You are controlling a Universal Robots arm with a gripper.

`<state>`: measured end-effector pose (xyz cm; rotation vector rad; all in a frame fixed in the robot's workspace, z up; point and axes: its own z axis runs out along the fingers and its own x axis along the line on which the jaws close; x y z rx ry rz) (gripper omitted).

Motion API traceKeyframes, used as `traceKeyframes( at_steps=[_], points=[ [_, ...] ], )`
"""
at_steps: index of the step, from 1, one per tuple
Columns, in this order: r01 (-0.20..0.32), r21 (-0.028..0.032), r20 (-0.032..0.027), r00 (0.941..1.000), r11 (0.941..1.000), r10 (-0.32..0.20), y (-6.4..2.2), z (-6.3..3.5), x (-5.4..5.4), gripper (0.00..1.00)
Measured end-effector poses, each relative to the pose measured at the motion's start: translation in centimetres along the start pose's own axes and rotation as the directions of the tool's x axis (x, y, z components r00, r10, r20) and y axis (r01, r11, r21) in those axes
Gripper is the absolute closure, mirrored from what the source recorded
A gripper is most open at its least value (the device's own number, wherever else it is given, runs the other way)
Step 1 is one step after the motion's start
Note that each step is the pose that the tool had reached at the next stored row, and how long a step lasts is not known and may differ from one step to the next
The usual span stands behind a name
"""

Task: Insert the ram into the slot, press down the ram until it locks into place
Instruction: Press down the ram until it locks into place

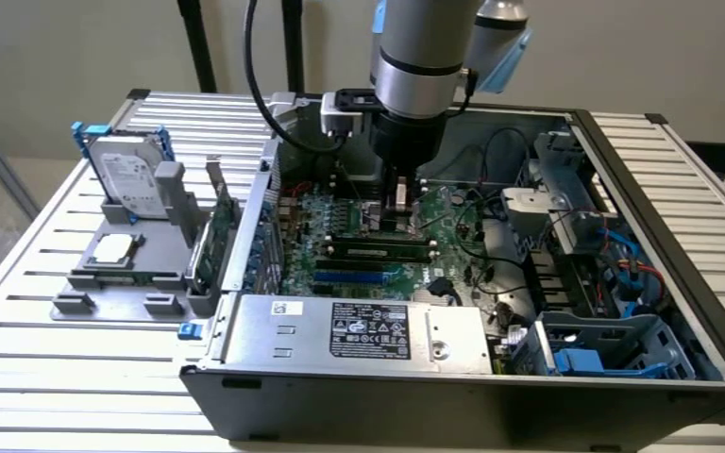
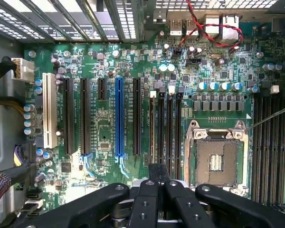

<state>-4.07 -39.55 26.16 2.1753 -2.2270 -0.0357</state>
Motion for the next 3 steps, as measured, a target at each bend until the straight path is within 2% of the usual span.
traceKeyframes(
  at_steps=[3],
  points=[
    [0.0, 0.0, 0.0, 1.0, 1.0, 0.0, 0.0, 0.0, 0.0, 0.89]
  ],
)
